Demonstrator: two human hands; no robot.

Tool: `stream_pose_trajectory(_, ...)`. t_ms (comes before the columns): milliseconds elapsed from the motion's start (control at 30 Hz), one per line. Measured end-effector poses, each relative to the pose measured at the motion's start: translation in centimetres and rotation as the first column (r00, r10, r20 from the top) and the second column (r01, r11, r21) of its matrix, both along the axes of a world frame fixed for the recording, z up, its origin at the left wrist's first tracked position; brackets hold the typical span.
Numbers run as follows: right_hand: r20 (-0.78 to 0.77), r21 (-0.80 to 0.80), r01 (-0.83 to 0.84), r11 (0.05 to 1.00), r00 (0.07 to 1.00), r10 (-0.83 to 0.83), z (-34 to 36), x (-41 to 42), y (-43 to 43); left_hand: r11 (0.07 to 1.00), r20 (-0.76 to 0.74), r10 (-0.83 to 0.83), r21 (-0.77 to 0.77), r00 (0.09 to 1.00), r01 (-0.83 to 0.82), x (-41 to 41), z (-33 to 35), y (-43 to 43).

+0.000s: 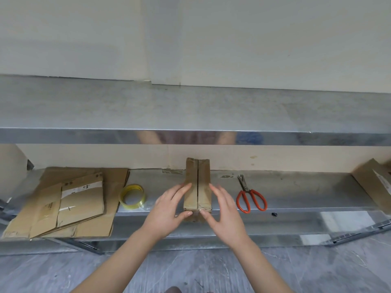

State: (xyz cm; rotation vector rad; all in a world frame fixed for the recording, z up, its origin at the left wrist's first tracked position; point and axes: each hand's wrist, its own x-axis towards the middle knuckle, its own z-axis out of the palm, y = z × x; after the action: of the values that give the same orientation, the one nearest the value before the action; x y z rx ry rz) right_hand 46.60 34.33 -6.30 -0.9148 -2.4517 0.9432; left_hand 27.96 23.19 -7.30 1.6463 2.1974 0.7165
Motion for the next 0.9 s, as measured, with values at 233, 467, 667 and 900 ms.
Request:
stream_pose_trajectory(233,0.069,0.292,-0.081,0.953,0.996,0.064,2.4,-1.9,-1.8,0.99,-0.243,-0.09,-0.124,0.966,0.061,-2.8,0.3,-1.6)
stream_pose_trajectory(467,0.157,0.38,-0.279,0.882,0.959,0.236,1.3,-9.3,-7.1,0.98,-0.406,-0.032,-0.193,0.913,-0.051,-9.1,-0.7,-6.8)
stream_pose_trajectory(667,0.342,0.156,-0.251,0.955,0.921,0.186,-3.1,-15.1,-9.8,0.929,-0.413,-0.042,-0.351,0.91,-0.117,-14.2,-3.5,-9.9)
stream_pose_trajectory(900,0.503,0.01,-0.059,0.998,0.863,0.046,-7.0,-17.1,-8.3,0.938,-0.35,-0.109,-0.346,0.931,-0.02,-15.9,-6.1,-8.7)
